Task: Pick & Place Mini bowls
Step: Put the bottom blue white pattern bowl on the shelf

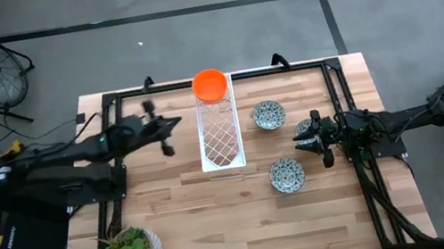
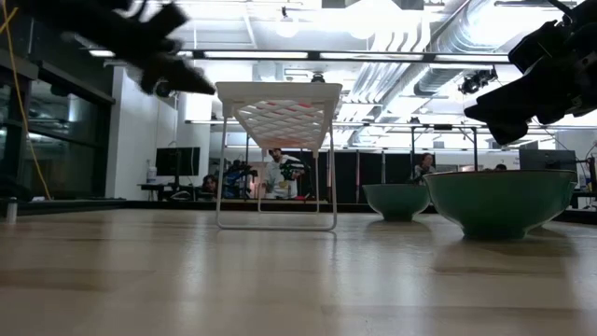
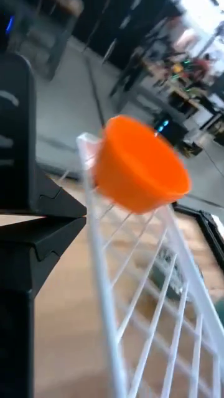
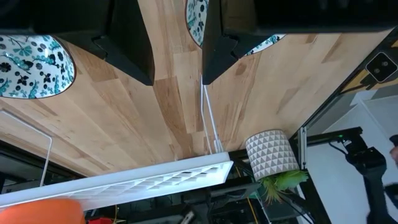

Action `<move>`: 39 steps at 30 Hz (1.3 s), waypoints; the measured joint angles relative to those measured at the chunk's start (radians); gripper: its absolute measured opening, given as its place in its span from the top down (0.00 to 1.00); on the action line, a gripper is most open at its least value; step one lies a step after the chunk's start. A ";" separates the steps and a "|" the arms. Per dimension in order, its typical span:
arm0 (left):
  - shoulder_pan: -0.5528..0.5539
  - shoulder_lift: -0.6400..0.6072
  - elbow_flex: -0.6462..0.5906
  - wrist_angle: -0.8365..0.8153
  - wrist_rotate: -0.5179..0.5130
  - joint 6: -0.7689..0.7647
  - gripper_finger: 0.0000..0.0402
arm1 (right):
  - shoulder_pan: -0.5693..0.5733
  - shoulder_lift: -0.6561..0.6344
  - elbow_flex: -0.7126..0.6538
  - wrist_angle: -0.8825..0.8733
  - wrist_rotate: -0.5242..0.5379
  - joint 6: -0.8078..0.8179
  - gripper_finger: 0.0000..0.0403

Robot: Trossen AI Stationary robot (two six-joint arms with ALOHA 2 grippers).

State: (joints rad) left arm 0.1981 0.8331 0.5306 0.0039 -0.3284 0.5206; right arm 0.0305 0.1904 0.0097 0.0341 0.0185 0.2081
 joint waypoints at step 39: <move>-0.170 -0.825 -0.513 0.029 0.157 -0.163 1.00 | 0.000 0.000 0.000 0.000 0.000 0.000 0.70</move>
State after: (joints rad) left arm 0.0280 0.0079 0.0174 0.0334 -0.1712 0.3580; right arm 0.0303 0.1904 0.0097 0.0338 0.0185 0.2079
